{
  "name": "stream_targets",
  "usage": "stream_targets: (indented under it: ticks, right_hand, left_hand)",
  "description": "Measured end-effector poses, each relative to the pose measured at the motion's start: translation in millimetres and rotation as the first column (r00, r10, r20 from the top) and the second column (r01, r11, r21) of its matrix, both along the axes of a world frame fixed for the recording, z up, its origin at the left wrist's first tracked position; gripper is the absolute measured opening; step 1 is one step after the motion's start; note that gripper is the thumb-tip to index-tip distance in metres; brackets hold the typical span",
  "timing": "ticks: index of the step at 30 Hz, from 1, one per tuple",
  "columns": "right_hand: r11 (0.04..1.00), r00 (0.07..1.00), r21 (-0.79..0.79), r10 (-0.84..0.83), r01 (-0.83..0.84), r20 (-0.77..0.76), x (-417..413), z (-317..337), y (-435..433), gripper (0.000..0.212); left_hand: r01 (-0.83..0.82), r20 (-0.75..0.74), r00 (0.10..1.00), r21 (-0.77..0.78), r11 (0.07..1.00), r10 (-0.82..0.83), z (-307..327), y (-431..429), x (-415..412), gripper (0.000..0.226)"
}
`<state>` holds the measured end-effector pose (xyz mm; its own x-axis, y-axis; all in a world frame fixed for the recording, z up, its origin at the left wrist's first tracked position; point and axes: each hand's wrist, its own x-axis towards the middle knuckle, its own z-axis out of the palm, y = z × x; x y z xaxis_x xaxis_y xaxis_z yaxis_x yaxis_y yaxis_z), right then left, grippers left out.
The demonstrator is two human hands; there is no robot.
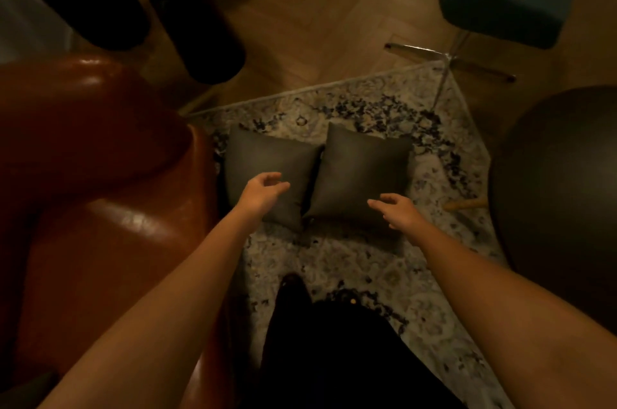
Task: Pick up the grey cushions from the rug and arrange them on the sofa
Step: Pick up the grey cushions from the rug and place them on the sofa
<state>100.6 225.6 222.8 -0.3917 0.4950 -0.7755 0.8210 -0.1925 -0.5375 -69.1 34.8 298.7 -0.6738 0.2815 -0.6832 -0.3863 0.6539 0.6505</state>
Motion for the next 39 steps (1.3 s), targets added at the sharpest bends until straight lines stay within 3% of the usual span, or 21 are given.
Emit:
stream_targets:
  ticks: [16,18,20,22,25,29,37,39]
  right_hand:
    - [0.945,0.946,-0.071,-0.315,0.320,0.074,-44.2,-79.9,85.3,0.068]
    - [0.937,0.940,-0.089,-0.329,0.337,0.090,-48.5,-90.5,91.6,0.075]
    - [0.924,0.934,-0.136,-0.348,0.356,0.083,-49.5,-107.2,100.6,0.100]
    - [0.915,0.930,-0.172,-0.354,0.366,0.094,-48.0,-130.9,113.5,0.122]
    - [0.901,0.924,-0.210,-0.359,0.380,0.135,-44.9,-167.7,128.8,0.109]
    - [0.875,0.913,-0.266,-0.373,0.405,0.164,-40.8,-231.2,141.9,0.133]
    - [0.875,0.901,-0.215,-0.413,0.433,0.134,-51.0,-363.8,170.6,0.150]
    - [0.870,0.890,-0.187,-0.448,0.456,0.081,-48.6,-405.9,181.3,0.155]
  left_hand:
    - [0.293,0.123,0.951,-0.057,0.954,-0.284,-95.3,131.2,-78.3,0.064]
    - [0.299,0.166,0.944,-0.070,0.952,-0.285,-117.1,138.9,-79.9,0.068]
    - [0.286,0.200,0.943,-0.090,0.954,-0.264,-141.9,145.0,-80.8,0.072]
    - [0.277,0.220,0.943,-0.113,0.954,-0.248,-167.7,151.9,-83.1,0.076]
    - [0.272,0.244,0.942,-0.161,0.949,-0.229,-211.3,160.8,-87.8,0.083]
    - [0.266,0.259,0.942,-0.199,0.943,-0.211,-280.4,178.1,-92.2,0.090]
    - [0.242,0.238,0.949,-0.139,0.960,-0.205,-421.1,230.4,-100.8,0.071]
    - [0.237,0.241,0.951,-0.162,0.958,-0.194,-452.1,236.9,-112.2,0.093]
